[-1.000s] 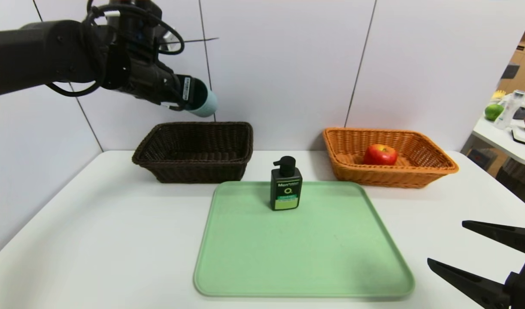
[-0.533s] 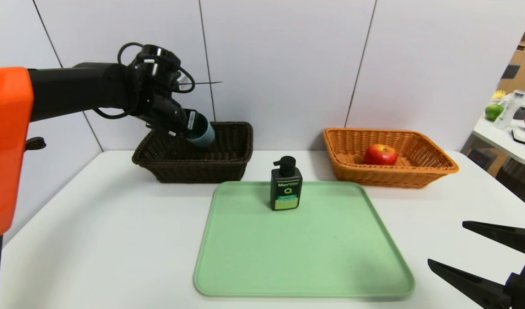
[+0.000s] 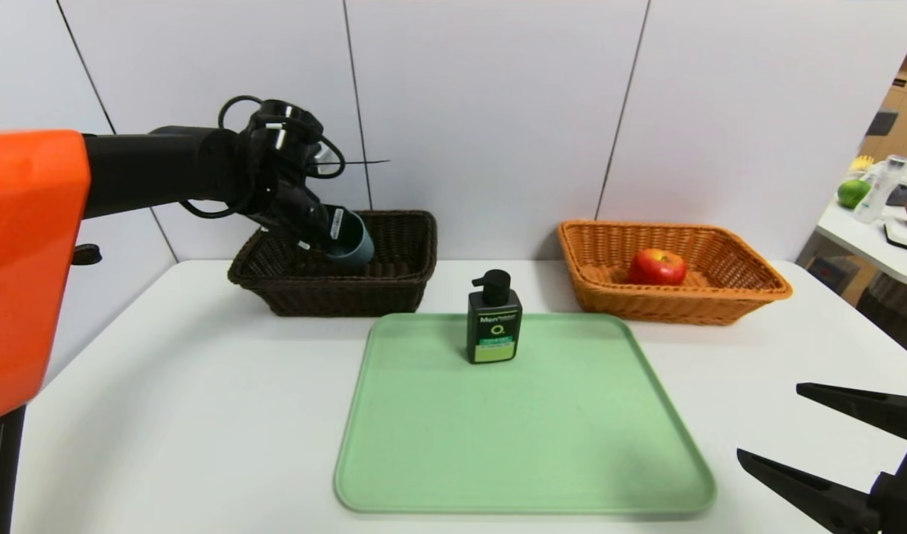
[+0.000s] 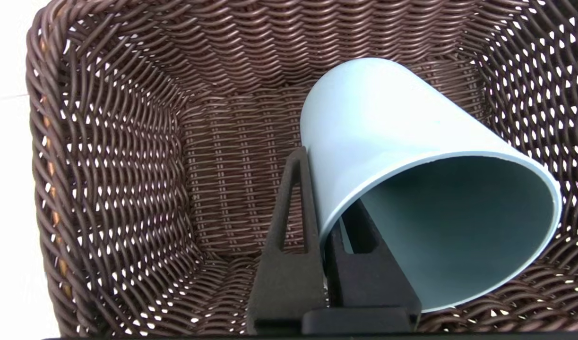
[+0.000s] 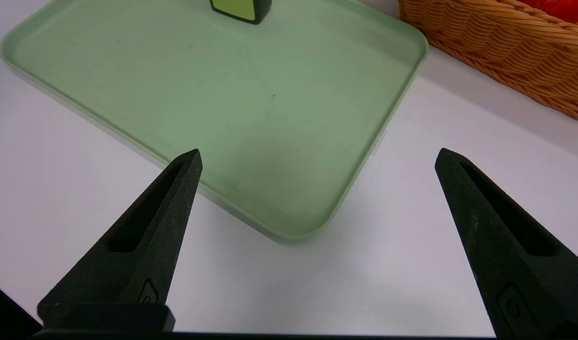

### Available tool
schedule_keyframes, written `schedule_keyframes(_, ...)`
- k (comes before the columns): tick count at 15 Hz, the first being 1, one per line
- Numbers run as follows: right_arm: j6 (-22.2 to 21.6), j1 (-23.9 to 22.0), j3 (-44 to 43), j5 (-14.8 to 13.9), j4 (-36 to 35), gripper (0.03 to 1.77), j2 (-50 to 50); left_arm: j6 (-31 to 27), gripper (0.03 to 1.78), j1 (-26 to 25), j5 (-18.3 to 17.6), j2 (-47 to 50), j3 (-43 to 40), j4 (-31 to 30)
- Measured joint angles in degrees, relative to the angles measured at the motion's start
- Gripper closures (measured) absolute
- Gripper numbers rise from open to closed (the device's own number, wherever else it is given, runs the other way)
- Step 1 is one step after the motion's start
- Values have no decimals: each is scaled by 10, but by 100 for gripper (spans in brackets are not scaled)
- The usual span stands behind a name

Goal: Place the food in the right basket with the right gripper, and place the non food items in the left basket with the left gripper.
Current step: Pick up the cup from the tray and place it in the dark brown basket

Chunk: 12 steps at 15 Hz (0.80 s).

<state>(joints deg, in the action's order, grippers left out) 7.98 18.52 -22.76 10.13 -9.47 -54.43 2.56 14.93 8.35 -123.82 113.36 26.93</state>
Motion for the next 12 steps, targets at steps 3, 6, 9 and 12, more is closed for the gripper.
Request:
schedule_keyframes(3,0,0,0,0,0,10,-1,-1,155,0,1,-3,-5,-7)
schedule_keyframes(6,0,-1,3,0,0,10,-2,1,109,0,2,-8,-5,-12)
schedule_keyframes(9,0,0,4,0,0,10,-2,4,78,1,2,-7,-6,-10)
schedule_keyframes(12,0,0,4,0,0,10,-2,1,56,3,1,9,-8,-9)
